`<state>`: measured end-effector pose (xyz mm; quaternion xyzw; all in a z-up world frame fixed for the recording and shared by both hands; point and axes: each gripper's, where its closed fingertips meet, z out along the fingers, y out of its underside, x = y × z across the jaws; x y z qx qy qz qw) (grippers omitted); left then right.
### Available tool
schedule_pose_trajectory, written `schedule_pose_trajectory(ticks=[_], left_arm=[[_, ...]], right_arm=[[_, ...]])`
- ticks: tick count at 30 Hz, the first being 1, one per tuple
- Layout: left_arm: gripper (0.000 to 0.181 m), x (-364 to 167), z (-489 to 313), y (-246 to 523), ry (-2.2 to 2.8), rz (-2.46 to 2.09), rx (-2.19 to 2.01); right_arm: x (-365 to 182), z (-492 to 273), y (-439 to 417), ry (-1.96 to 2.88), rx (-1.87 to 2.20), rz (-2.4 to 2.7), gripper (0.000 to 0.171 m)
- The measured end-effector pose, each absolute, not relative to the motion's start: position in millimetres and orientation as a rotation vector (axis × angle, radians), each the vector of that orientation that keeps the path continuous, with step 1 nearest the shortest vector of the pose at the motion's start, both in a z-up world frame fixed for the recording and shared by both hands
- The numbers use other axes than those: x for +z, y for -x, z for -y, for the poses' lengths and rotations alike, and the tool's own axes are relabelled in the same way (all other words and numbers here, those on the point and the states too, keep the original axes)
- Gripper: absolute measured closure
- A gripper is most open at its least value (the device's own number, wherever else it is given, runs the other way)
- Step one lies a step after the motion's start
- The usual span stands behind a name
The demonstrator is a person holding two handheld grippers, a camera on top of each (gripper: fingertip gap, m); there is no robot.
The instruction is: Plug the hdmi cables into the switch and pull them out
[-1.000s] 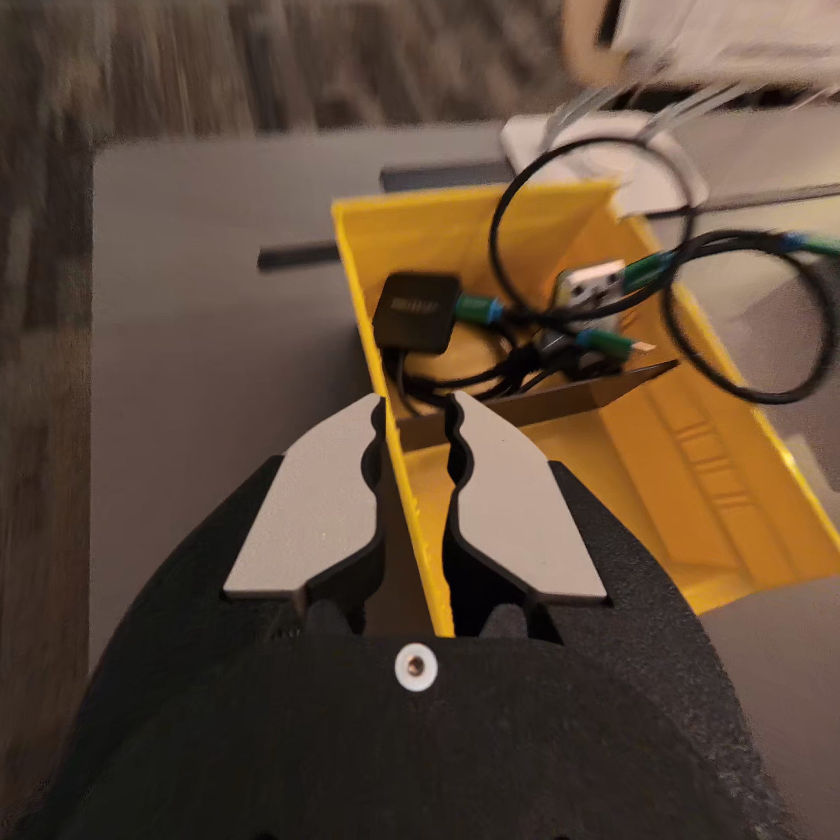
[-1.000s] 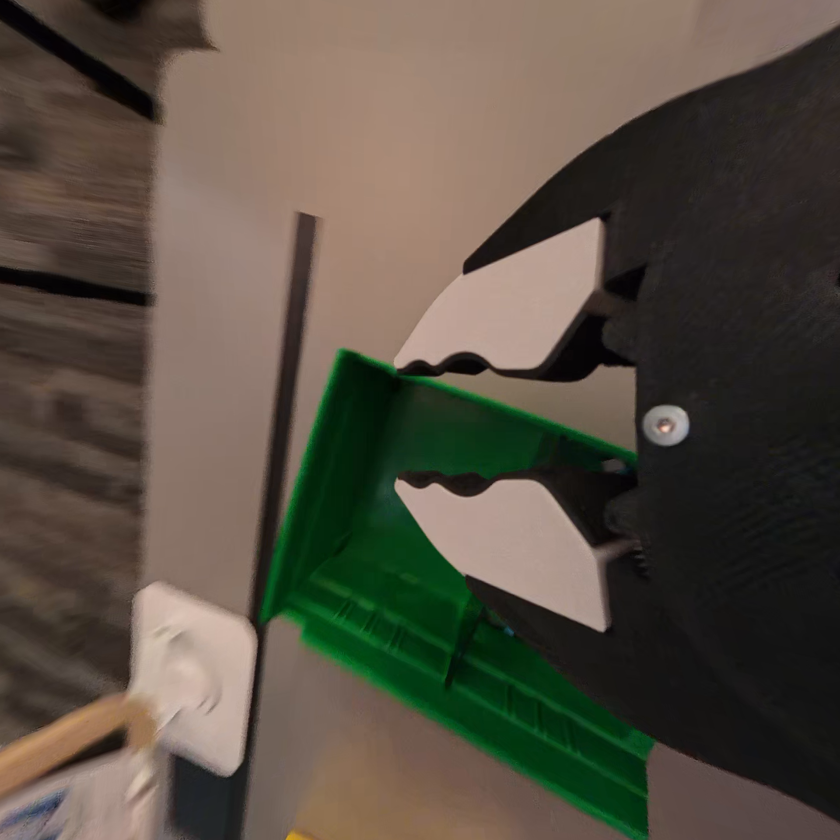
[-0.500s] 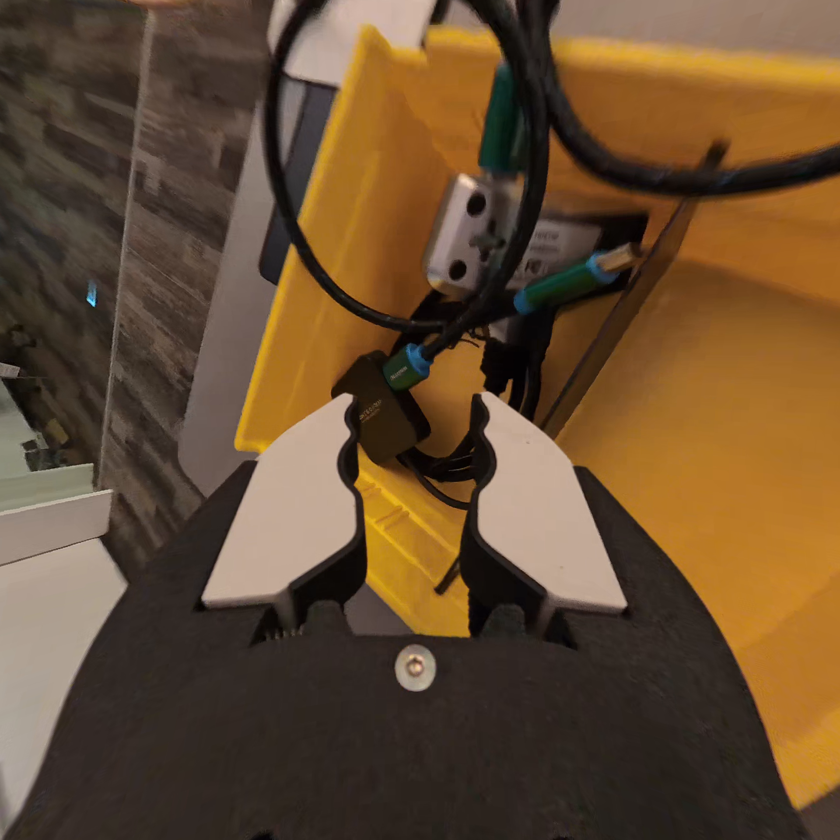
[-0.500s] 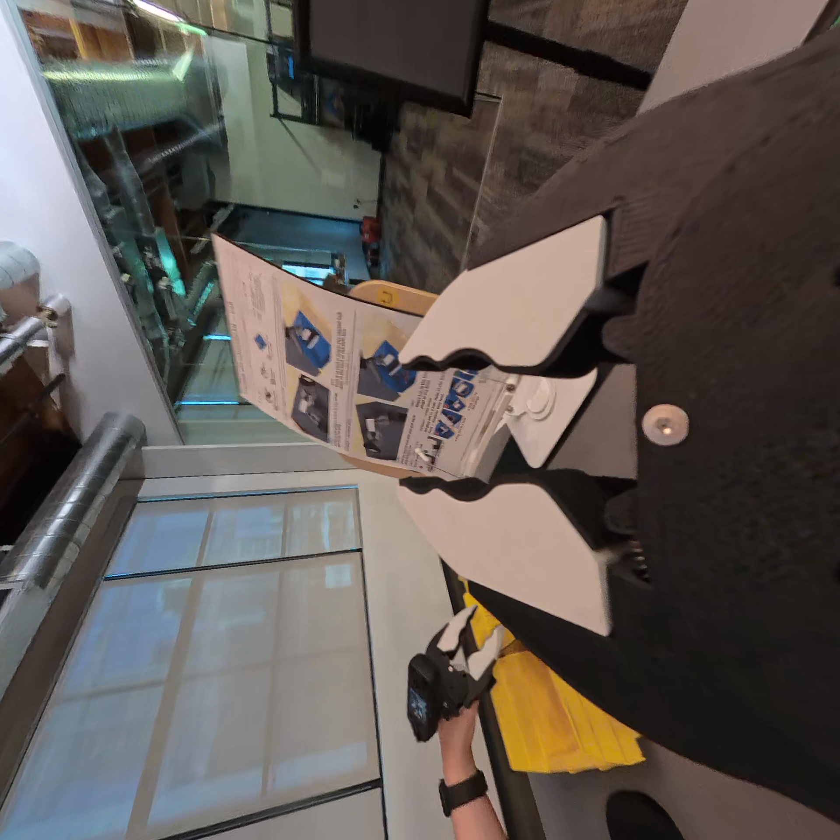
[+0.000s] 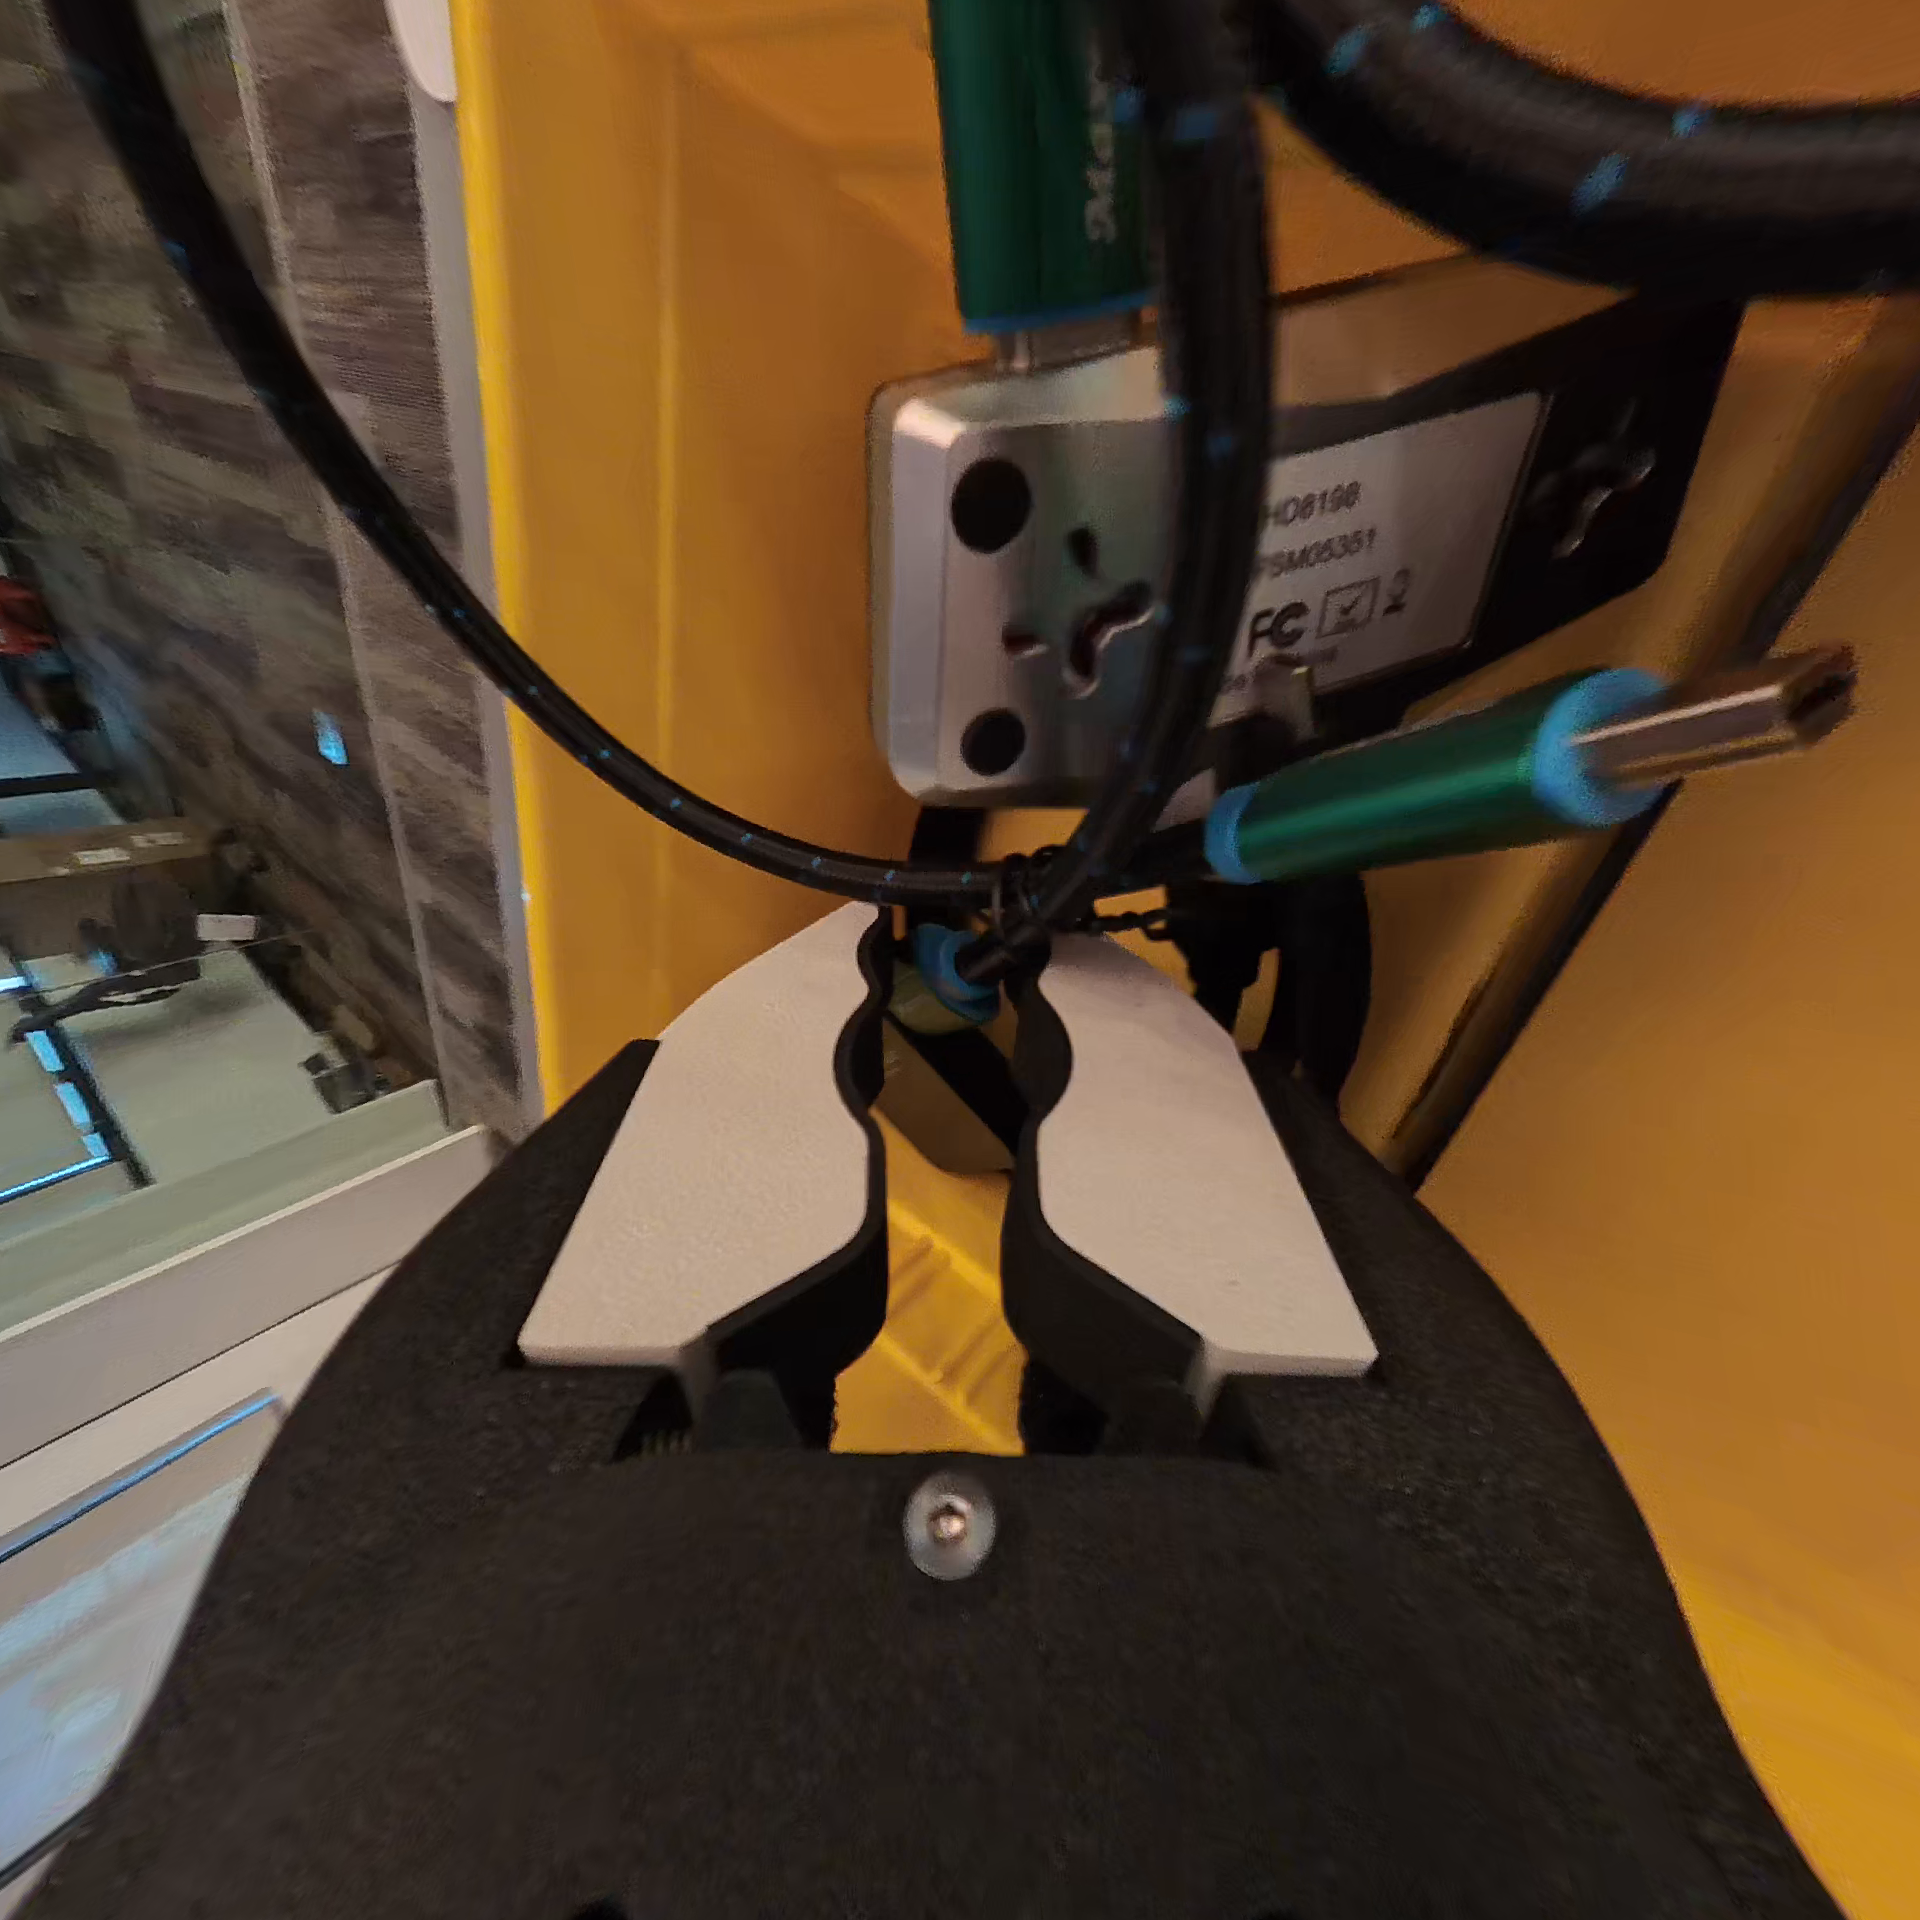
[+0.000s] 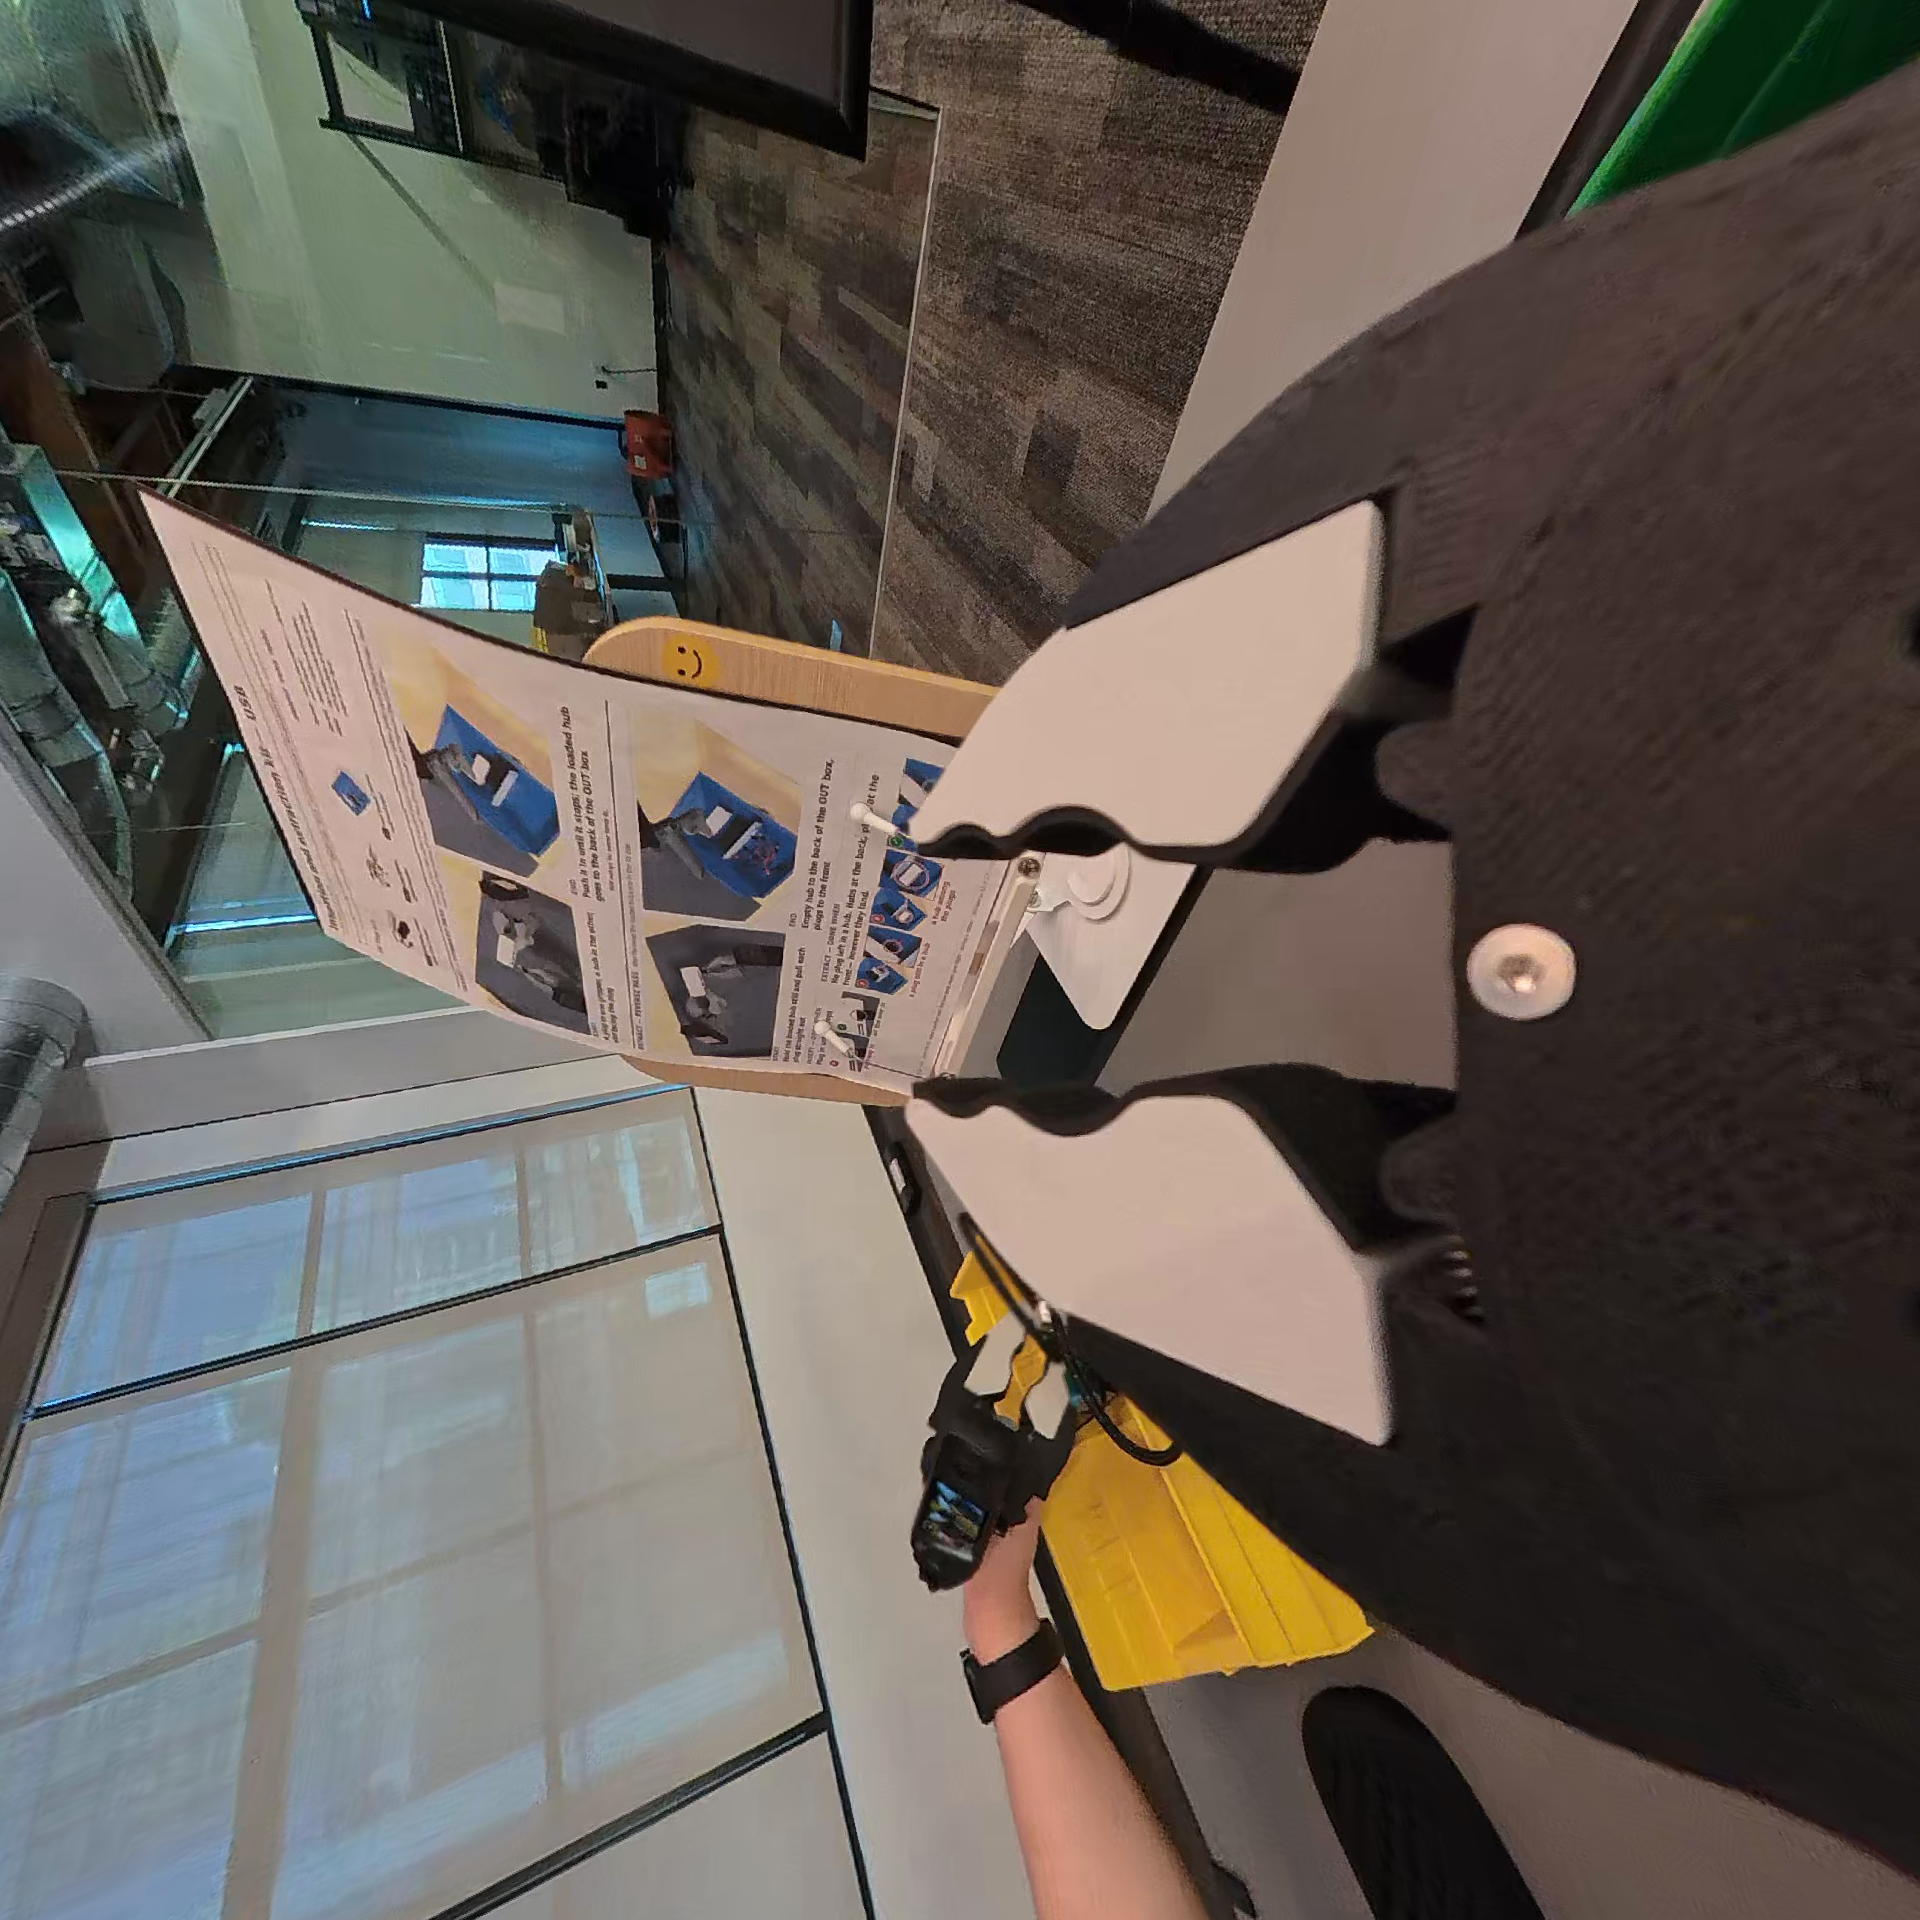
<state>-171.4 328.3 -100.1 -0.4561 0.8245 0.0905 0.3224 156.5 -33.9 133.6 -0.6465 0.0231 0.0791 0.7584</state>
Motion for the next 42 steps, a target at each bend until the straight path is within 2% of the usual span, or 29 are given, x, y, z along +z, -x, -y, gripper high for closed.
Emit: schedule_pose_trajectory(ticks=[7, 14, 19, 25, 27, 32, 38, 39, 40, 41, 42], left_arm=[[0.164, -56, -333, 177, 1.214, -1.997, 0.216], [0.165, 39, -311, 171, 1.236, -1.708, -0.070], [0.168, 106, -247, 152, 1.161, -1.604, -0.343], [0.169, 160, -145, 118, 1.010, -1.658, -0.619], [0.169, 171, -108, 108, 0.946, -1.693, -0.735], [0.169, 172, -26, 94, 0.804, -1.827, -0.964], [0.169, 155, 32, 87, 0.691, -1.968, -1.132], [0.169, 152, 38, 86, 0.675, -1.989, -1.153], [0.169, 148, 43, 85, 0.668, -2.007, -1.164], [0.170, 144, 46, 85, 0.663, -2.035, -1.170], [0.170, 139, 49, 85, 0.663, -2.069, -1.179]], right_arm=[[132, 30, -146, 1.451, 0.152, -0.012, 0.132], [138, 27, -130, 1.442, 0.176, 0.023, 0.133], [147, 8, -75, 1.406, 0.291, 0.145, 0.136], [123, -21, 33, 1.474, 0.267, 0.504, 0.136], [118, -20, 60, 1.457, 0.285, 0.604, 0.132], [123, -17, 65, 1.381, 0.231, 0.645, 0.106], [121, 12, 88, 1.254, 0.455, 0.831, 0.105], [116, 15, 92, 1.261, 0.502, 0.860, 0.107], [110, 18, 96, 1.273, 0.534, 0.908, 0.120], [102, 20, 98, 1.288, 0.537, 0.967, 0.150], [96, 23, 100, 1.295, 0.540, 1.015, 0.155]])
